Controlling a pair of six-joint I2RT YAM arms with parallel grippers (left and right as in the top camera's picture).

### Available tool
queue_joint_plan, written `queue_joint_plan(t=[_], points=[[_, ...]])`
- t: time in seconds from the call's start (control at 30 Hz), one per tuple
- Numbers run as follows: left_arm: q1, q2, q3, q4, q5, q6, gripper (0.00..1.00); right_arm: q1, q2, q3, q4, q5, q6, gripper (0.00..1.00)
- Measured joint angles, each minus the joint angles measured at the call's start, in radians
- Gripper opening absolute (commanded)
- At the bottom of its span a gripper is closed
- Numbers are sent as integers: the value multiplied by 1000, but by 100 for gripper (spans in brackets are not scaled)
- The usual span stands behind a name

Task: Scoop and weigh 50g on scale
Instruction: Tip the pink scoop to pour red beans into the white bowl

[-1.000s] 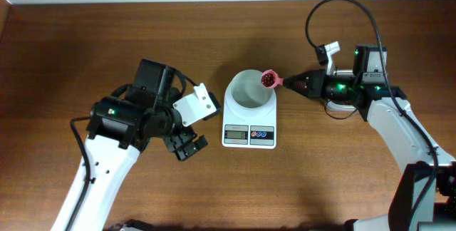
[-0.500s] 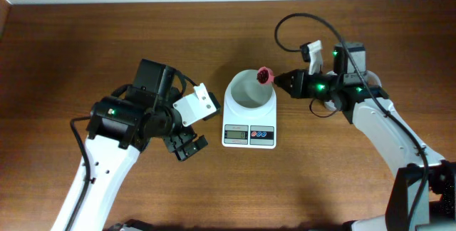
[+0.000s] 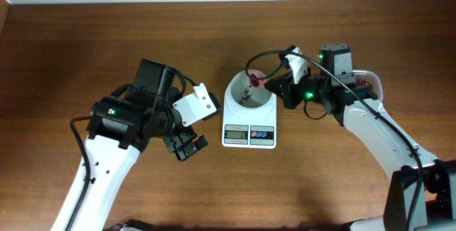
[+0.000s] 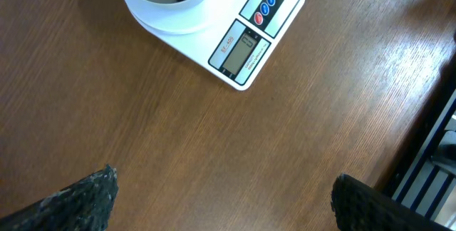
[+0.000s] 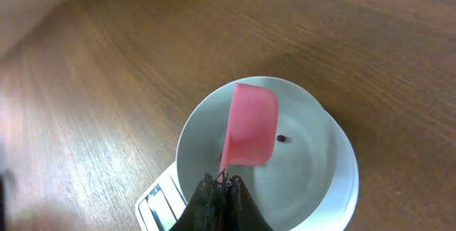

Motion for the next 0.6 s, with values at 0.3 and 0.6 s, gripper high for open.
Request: queue_joint_plan(t=[0.3, 0.6], points=[[0, 0, 0, 0, 0, 0, 99, 0, 0, 0, -49, 21, -262, 4], [0, 0, 0, 0, 0, 0, 99, 0, 0, 0, -75, 87, -348, 4]])
